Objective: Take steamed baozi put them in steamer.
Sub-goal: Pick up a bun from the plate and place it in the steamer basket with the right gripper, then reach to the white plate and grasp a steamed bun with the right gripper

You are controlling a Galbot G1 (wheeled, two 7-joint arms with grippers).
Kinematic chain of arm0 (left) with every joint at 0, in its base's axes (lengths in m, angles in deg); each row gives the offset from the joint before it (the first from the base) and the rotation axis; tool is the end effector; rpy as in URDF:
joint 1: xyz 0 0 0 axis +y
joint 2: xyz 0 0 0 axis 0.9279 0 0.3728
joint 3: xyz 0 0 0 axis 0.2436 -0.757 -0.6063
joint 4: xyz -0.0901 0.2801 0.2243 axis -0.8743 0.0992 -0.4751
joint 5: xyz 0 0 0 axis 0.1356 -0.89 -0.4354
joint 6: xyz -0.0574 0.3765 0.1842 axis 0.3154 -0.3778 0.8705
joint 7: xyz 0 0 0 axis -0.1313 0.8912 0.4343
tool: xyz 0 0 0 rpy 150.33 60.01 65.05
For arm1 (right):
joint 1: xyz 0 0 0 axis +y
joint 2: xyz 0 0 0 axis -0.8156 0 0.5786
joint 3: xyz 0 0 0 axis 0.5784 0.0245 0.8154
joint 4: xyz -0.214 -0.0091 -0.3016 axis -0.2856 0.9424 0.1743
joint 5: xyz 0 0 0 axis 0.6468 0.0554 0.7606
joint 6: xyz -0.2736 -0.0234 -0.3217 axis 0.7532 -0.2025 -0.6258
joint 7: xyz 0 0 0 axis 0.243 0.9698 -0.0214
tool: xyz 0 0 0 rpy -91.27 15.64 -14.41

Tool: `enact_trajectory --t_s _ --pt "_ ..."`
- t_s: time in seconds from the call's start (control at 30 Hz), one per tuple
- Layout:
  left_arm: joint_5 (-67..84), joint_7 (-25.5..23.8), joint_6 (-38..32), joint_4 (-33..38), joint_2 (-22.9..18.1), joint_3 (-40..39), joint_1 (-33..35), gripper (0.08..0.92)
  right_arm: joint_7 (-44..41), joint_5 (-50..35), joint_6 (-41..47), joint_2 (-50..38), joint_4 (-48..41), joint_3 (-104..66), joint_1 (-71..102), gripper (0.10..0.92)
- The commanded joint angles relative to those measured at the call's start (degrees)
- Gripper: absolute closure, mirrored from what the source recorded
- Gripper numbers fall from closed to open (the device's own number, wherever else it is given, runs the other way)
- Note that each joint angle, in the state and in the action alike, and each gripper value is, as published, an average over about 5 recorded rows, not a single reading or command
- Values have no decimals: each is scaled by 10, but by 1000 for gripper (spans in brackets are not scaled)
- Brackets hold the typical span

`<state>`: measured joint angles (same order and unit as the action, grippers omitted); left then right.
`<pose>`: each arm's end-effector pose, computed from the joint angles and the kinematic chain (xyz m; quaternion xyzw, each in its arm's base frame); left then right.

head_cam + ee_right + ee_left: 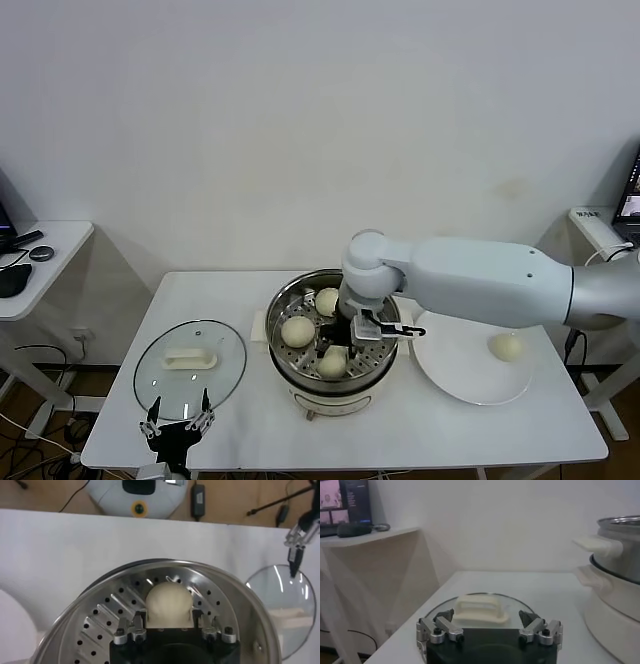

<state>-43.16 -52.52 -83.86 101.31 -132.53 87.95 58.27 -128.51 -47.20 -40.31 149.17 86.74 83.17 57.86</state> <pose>0.1928 0.0388 -0.3794 0.1158 -0.9820 -0.0207 0.1478 0.5056 0.1850 -0.1213 -0.7034 0.0520 -0.7024 0.0959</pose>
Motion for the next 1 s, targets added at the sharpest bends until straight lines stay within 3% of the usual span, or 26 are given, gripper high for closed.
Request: enact_trajectory --t_s 0.03,0.13,0.47,0.57,0.73,0.87,1.0 --pt "0 -2 1 -1 0 0 -2 177 3 22 -13 2 2 -2 3 484" --pt "1 -3 1 -1 0 0 -2 177 1 1 6 -1 5 -4 -2 452" --pt "-1 -7 2 5 0 -5 0 177 -16 -77 85 -62 -8 -81 -26 217" --pt "-1 -7 2 7 1 -7 1 177 -10 -165 169 -108 -19 -96 -45 204" --pt "-1 -12 3 9 2 -6 -1 177 7 -306 418 -210 -24 -110 -65 203" --pt "0 -17 6 11 6 -4 -5 177 -20 -331 539 -270 -47 -130 -57 203" --pt "0 -19 7 5 9 -4 -9 177 -59 -294 579 -311 -82 -148 -38 203"
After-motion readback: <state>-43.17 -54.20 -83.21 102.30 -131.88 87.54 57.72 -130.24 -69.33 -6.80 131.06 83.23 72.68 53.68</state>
